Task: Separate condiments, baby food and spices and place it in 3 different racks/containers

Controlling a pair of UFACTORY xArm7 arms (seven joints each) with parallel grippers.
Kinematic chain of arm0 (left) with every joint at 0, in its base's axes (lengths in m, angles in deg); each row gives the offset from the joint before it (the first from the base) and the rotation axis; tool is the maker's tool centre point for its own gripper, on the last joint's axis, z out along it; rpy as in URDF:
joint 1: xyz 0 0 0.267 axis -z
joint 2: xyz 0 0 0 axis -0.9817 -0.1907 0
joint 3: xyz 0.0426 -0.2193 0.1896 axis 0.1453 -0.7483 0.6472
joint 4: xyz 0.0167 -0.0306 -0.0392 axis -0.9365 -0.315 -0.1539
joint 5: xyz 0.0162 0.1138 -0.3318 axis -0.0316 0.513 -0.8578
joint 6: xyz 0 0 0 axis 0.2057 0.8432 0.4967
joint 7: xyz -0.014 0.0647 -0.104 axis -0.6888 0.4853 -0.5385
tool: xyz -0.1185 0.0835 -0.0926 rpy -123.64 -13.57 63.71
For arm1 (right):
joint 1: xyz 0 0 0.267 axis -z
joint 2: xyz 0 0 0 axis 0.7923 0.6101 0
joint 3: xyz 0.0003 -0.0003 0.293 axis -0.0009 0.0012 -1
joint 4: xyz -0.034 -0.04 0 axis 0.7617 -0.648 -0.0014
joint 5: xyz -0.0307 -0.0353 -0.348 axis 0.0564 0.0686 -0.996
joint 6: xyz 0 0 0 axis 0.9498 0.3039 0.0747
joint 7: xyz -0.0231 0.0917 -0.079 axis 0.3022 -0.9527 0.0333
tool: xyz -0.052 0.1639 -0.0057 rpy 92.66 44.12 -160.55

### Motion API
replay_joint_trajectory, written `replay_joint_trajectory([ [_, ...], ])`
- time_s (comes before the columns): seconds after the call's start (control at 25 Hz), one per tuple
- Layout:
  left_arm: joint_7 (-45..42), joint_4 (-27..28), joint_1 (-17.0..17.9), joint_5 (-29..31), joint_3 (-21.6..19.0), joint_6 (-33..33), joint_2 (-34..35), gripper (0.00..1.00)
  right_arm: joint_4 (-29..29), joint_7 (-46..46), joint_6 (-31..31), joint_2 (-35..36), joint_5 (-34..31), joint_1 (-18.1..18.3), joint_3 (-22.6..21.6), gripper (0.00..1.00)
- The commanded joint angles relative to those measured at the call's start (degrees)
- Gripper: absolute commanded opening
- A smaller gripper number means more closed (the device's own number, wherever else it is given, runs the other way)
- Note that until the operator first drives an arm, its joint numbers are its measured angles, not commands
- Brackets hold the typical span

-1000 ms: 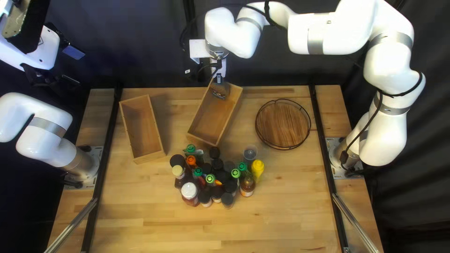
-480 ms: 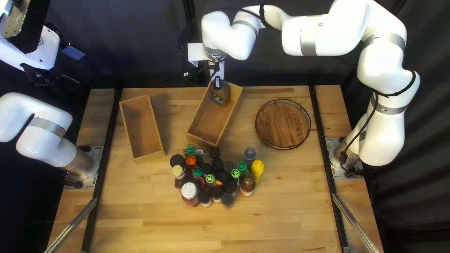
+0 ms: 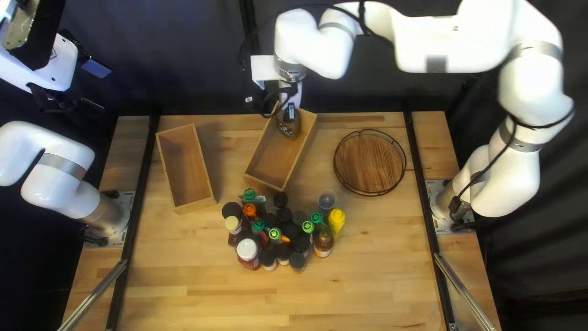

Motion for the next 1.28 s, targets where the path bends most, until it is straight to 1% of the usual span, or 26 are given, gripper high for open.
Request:
replay_joint_trajectory([
  [0.04,0.0,0.0,0.0,0.0,0.0,0.0,0.0,1.0,5.9,-3.8,-7.3,-3.9,4.9,-3.6,-3.6,1.0],
  [0.08,0.0,0.0,0.0,0.0,0.0,0.0,0.0,1.0,6.4,-4.6,-9.0,-3.7,5.3,-4.2,-4.3,1.0],
  [0.2,0.0,0.0,0.0,0.0,0.0,0.0,0.0,1.0,9.0,-6.3,-17.6,-2.7,6.2,-6.6,-6.8,1.0],
  [0.28,0.0,0.0,0.0,0.0,0.0,0.0,0.0,1.0,10.7,-6.5,-21.8,-2.5,5.9,-7.4,-7.6,1.0],
  [0.32,0.0,0.0,0.0,0.0,0.0,0.0,0.0,1.0,11.5,-6.6,-25.5,-1.4,5.5,-8.1,-8.4,1.0],
  [0.4,0.0,0.0,0.0,0.0,0.0,0.0,0.0,1.0,12.2,-6.0,-30.1,0.5,5.6,-8.8,-9.0,1.0],
  [0.56,0.0,0.0,0.0,0.0,0.0,0.0,0.0,1.0,11.5,-4.7,-35.7,5.1,6.0,-9.8,-10.1,1.0],
  [0.68,0.0,0.0,0.0,0.0,0.0,0.0,0.0,1.0,10.1,-5.7,-37.4,8.2,4.2,-10.7,-10.3,1.0],
  [0.8,0.0,0.0,0.0,0.0,0.0,0.0,0.0,1.0,6.7,-6.7,-37.5,12.9,2.7,-11.6,-10.1,1.0],
  [1.04,0.0,0.0,0.0,0.0,0.0,0.0,0.0,1.0,1.7,-4.6,-36.3,18.8,4.1,-10.7,-10.8,1.0],
  [1.2,0.0,0.0,0.0,0.0,0.0,0.0,0.0,1.0,-0.8,-3.5,-35.3,21.3,5.1,-10.1,-11.3,1.0],
  [1.24,0.0,0.0,0.0,0.0,0.0,0.0,0.0,1.0,-1.4,-3.3,-35.0,21.8,5.3,-10.0,-11.4,0.98],
  [1.28,0.0,0.0,0.0,0.0,0.0,0.0,0.0,1.0,-1.7,-3.1,-34.8,22.0,5.3,-10.0,-11.5,0.9],
])
